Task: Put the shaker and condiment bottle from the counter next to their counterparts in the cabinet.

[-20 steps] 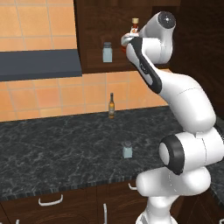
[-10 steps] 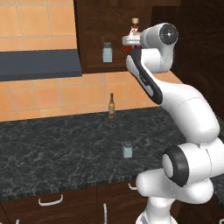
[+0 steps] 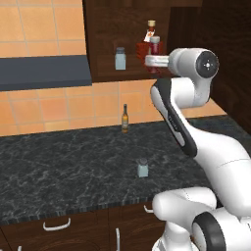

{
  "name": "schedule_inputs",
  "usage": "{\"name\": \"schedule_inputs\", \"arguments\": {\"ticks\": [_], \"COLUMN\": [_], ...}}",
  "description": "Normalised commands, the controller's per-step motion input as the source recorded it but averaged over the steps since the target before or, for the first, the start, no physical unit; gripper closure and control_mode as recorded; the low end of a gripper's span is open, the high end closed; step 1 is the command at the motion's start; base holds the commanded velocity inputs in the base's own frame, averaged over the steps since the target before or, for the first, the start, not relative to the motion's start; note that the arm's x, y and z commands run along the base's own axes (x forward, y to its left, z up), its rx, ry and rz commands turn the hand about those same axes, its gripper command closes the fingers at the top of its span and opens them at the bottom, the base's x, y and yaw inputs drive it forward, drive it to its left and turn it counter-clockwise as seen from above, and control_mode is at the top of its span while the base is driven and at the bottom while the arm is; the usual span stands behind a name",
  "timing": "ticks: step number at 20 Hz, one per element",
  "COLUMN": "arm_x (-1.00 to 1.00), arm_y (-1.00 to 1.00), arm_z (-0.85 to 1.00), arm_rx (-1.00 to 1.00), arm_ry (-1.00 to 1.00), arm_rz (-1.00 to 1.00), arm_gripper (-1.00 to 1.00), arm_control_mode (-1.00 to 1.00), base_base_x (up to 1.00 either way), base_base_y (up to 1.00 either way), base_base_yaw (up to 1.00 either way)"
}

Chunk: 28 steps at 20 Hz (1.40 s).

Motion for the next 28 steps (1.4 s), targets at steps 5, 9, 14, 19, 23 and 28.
{"name": "schedule_inputs", "arguments": {"ticks": [5,9,14,19,23,28], "arm_x": [-0.79,-0.70,-0.72,-0.70,-0.46,-0.19], "arm_y": [0.00,0.03,0.06,0.08,0.18,0.30], "arm_z": [-0.16,-0.27,-0.30,-0.23,-0.07,-0.13], "arm_rx": [0.04,0.01,-0.02,-0.01,0.00,-0.01], "arm_ry": [0.03,0.12,0.22,0.19,0.11,0.03], "arm_rz": [0.00,0.00,0.02,0.05,0.09,0.05], "arm_gripper": [-1.00,-1.00,-1.00,-1.00,-1.00,-1.00], "arm_control_mode": [-1.00,-1.00,-1.00,-1.00,-1.00,-1.00], "base_base_x": [0.00,0.00,0.00,0.00,0.00,0.00], "base_base_y": [0.00,0.00,0.00,0.00,0.00,0.00], "base_base_yaw": [0.00,0.00,0.00,0.00,0.00,0.00]}}
